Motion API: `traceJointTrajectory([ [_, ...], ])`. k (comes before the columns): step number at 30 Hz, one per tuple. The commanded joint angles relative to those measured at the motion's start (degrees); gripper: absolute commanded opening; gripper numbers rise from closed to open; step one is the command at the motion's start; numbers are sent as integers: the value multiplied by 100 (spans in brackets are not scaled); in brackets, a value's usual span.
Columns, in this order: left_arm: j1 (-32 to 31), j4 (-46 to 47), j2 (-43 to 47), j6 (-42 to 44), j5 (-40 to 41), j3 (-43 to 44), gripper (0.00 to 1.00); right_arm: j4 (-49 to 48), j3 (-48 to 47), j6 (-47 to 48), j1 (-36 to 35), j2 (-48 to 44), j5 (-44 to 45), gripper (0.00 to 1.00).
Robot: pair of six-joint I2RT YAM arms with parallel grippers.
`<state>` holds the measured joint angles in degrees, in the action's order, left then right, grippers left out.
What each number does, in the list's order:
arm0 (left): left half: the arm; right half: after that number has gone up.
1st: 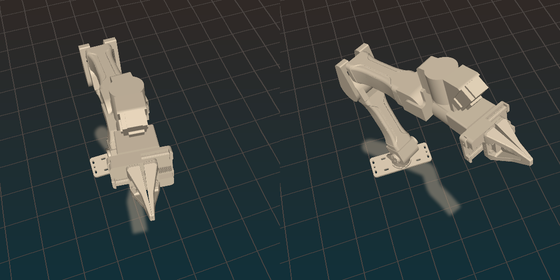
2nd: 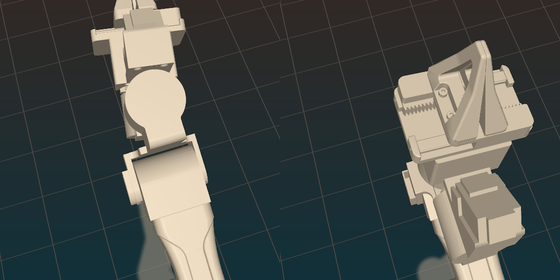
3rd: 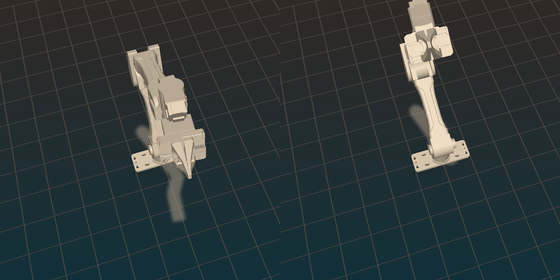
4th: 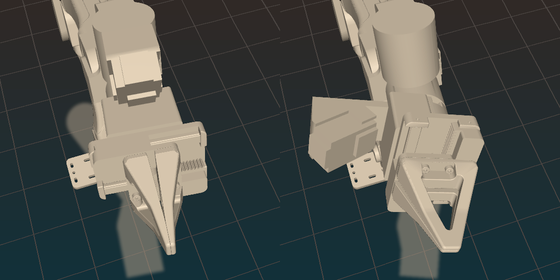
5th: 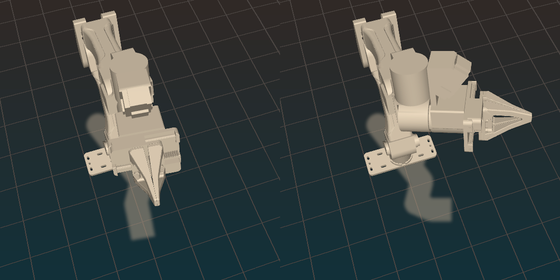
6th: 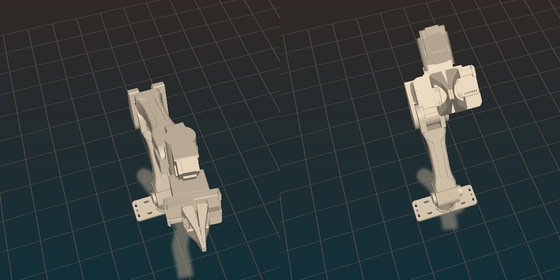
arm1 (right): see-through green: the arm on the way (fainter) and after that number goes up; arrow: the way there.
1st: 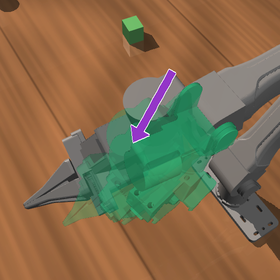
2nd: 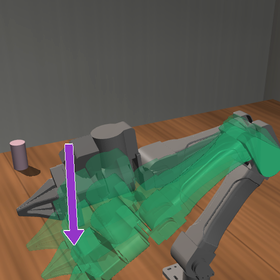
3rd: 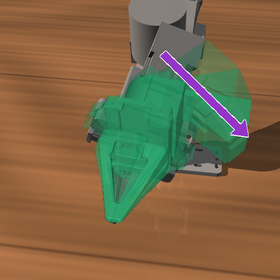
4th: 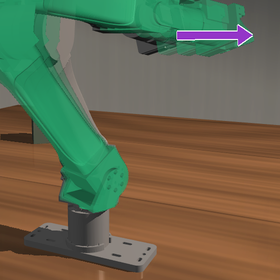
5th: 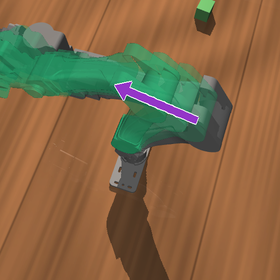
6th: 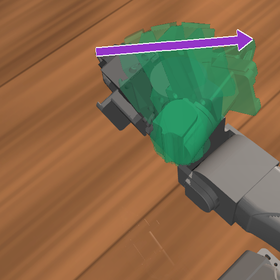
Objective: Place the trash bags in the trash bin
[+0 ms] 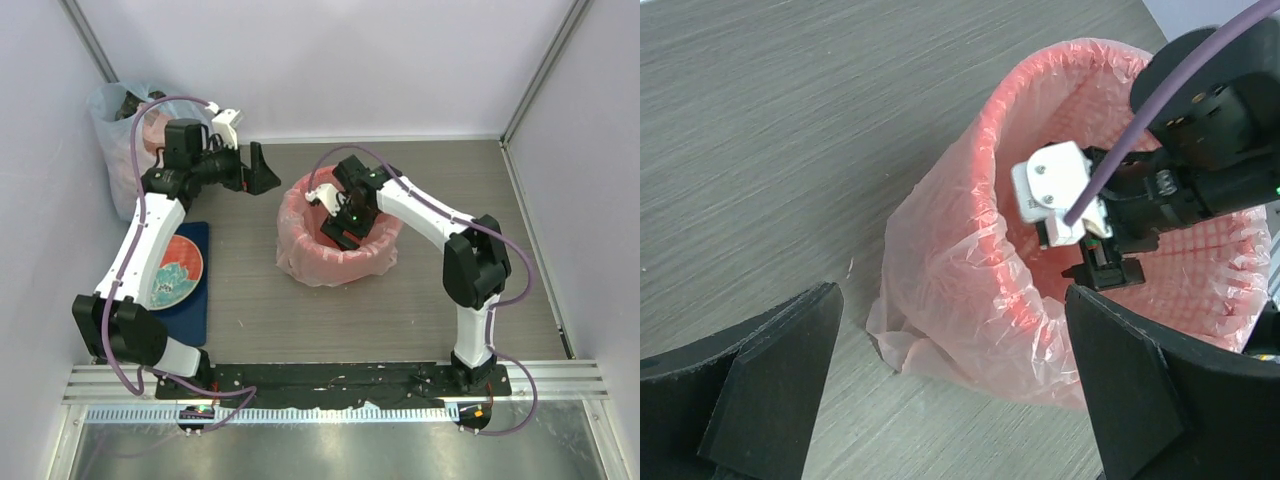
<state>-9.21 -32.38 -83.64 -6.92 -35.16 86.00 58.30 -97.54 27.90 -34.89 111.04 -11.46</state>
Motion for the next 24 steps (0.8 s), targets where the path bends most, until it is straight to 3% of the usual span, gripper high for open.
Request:
traceJointTrajectory([
  [1, 148, 487, -29, -169, -342, -74, 99, -732, 576, -180, -44, 102, 311, 77],
  [9, 218, 496, -118, -310, -387, -127, 99, -1409, 1053, -259, -44, 102, 268, 77],
  [17, 218, 505, -153, -363, -501, 66, 99, -927, 430, -505, -44, -733, -531, 75],
  [21, 227, 601, -144, -433, -562, -12, 98, -952, 323, -671, -53, -935, -585, 69],
  [24, 227, 847, -92, -565, -580, -170, 97, -1653, 638, -1110, -53, -1014, -594, 60],
])
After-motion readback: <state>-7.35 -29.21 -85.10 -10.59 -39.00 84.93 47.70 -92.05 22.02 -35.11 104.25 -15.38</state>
